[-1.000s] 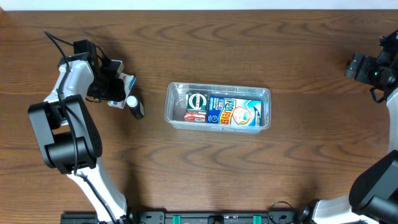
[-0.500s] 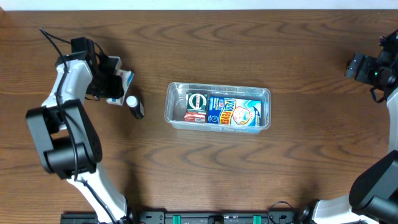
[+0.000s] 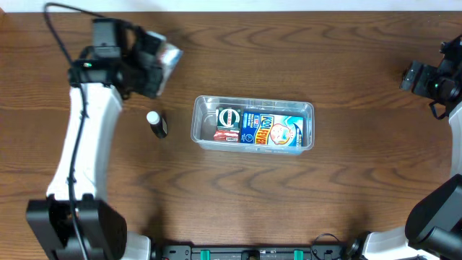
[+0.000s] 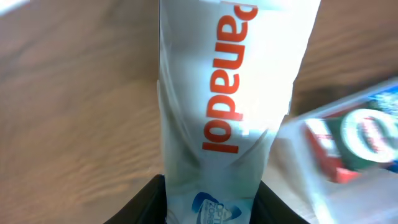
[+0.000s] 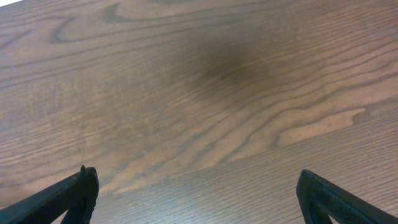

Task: Pack container
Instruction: 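Carry the Panadol box over the container and lower it in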

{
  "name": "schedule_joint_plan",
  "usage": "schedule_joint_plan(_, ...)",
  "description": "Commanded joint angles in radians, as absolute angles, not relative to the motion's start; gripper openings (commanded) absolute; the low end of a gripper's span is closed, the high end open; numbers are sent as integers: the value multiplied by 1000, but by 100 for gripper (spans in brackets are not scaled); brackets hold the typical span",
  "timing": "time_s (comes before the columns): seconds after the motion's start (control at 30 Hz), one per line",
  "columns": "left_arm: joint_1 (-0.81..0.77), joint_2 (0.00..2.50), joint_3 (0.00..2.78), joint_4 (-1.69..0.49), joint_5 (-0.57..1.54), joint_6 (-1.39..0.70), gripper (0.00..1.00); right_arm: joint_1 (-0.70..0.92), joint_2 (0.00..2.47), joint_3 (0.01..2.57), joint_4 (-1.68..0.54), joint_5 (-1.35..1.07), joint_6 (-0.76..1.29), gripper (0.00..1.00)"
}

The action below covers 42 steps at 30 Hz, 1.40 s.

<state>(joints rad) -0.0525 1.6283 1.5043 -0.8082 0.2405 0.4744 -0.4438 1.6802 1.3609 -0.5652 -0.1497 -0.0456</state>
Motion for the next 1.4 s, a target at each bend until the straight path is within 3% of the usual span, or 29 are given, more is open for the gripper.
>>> schedule_joint_plan(0.0,-150,1607,1526,-833,262,552,38,-442,1686,1366,-569,-158,-61,99)
schedule_joint_plan(0.47,-508,1628,1507,-899,262,794,38,-442,1686,1366,-569,-158,-61,99)
schedule_joint_plan(1.37,-693,1901,1507,-667,260,868,38,-442,1686,1366,-569,-158,-61,99)
